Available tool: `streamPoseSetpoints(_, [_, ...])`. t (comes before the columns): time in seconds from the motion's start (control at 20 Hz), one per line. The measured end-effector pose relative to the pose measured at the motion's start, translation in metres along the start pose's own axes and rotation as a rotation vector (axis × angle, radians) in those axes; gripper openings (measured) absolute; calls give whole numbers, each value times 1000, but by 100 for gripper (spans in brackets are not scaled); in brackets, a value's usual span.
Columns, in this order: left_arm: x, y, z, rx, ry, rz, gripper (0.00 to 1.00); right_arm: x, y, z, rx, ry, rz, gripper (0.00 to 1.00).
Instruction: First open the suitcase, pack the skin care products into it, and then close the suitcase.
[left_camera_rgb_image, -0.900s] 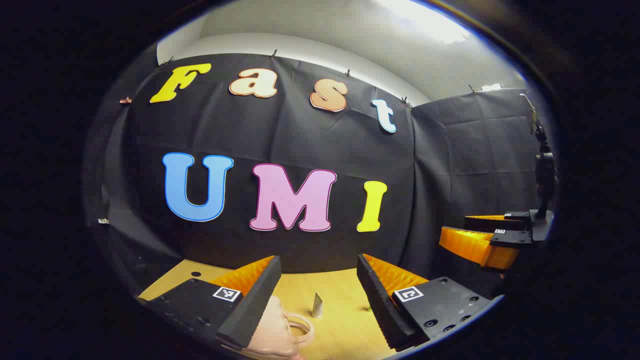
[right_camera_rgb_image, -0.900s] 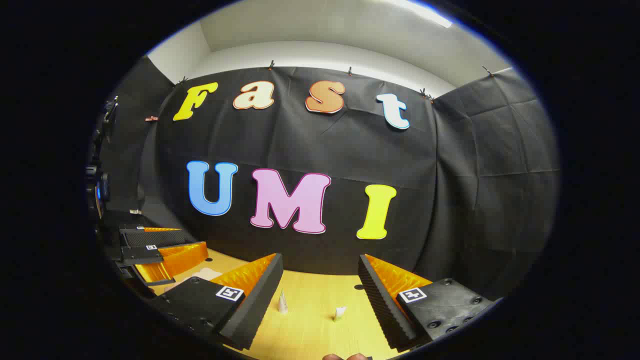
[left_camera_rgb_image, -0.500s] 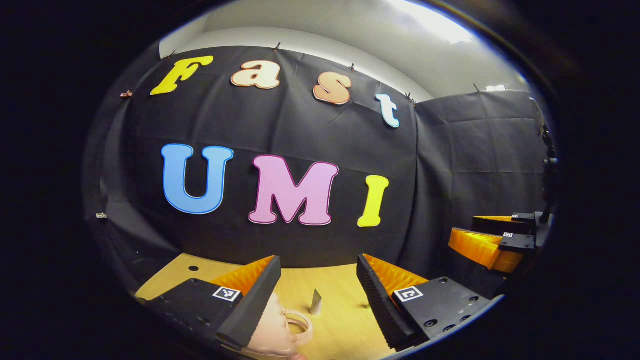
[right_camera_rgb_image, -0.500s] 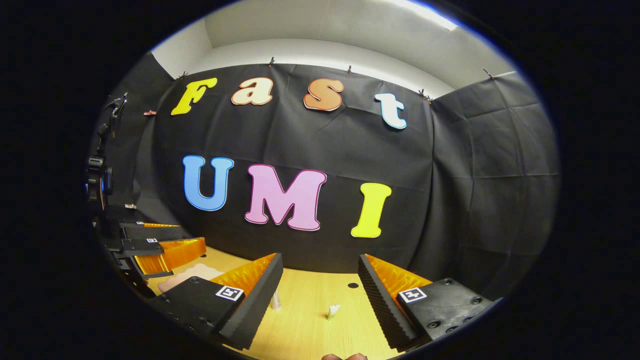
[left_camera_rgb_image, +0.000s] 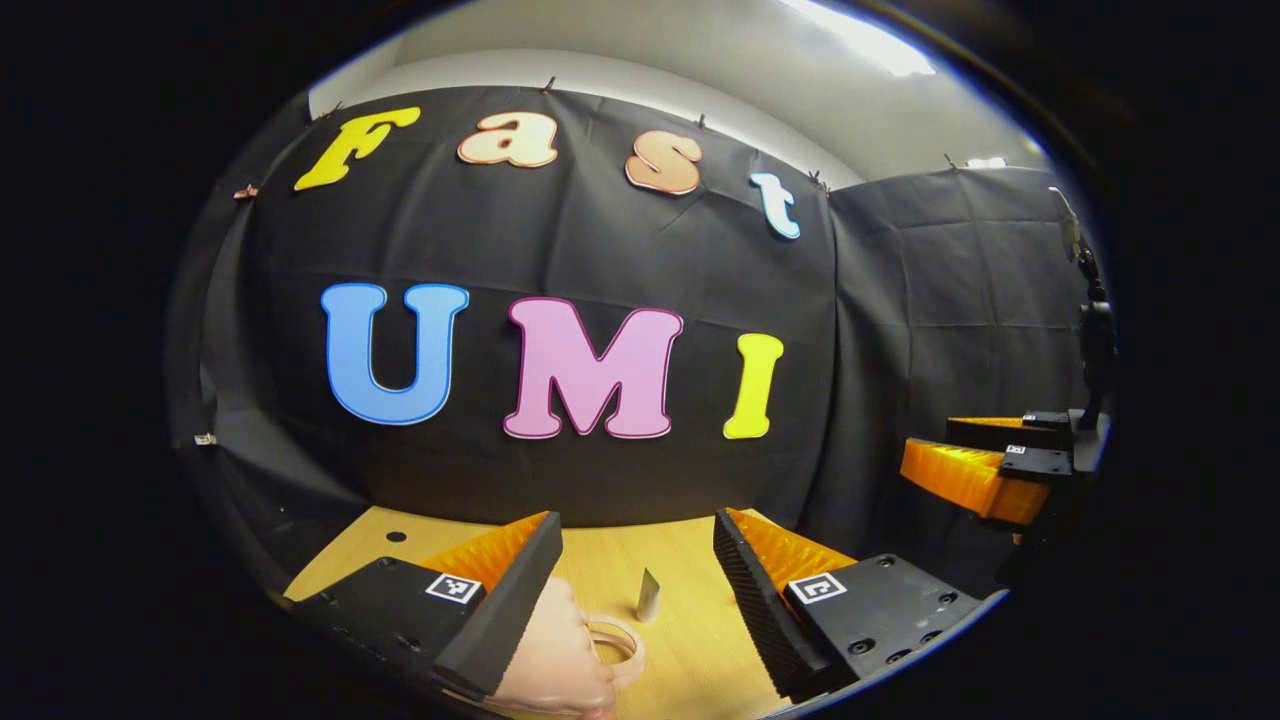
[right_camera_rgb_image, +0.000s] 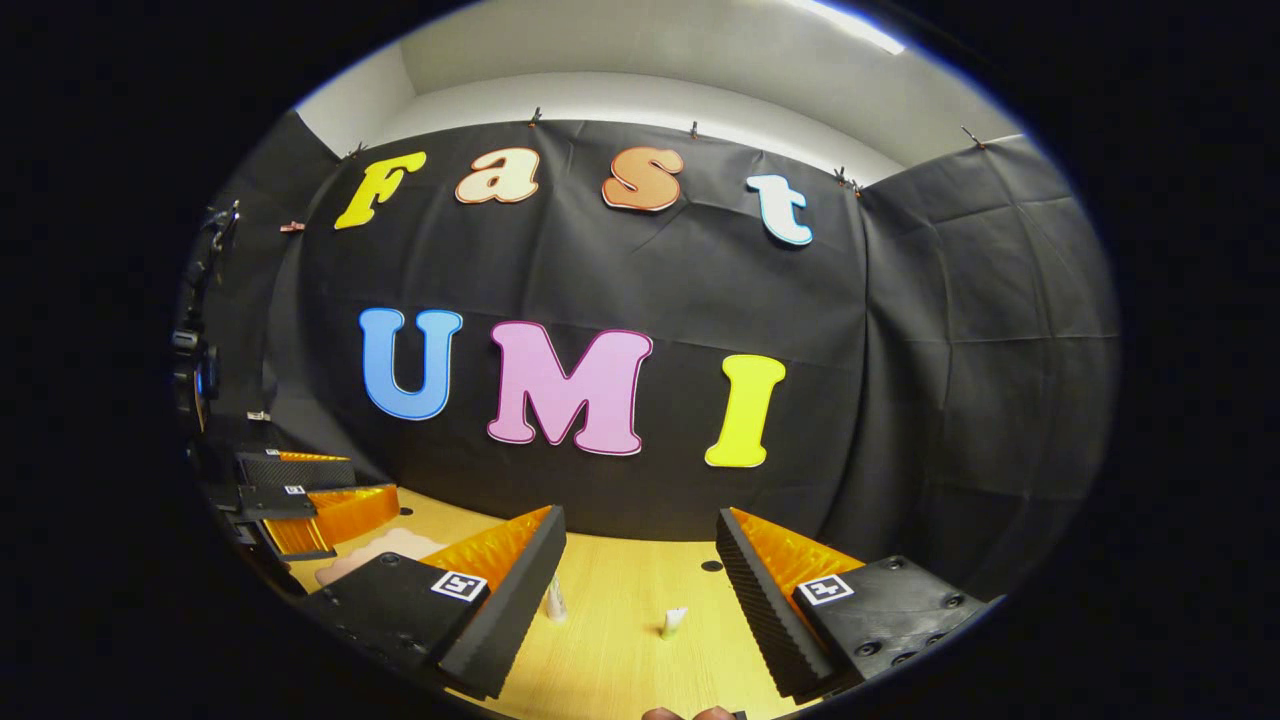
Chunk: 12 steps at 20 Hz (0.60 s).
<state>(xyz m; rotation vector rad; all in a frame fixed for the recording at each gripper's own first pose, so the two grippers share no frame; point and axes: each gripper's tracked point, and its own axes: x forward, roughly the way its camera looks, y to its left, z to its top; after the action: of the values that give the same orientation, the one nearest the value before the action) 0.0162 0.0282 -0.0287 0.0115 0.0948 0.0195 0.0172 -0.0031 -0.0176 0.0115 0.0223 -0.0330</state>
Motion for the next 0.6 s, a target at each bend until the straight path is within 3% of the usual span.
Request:
streamPoseSetpoints(0.15, [6,11,-21,-21,66,28,95,7,2,-5,8,0,13,96])
streamPoseSetpoints(0.45, [33,-4,-76,-71,234,-8,96,25,-12,-26,28,4,57,96])
streamPoseSetpoints(0.6, [59,-23,-123,-109,392,-24,96,43,-30,-45,27,22,84,96])
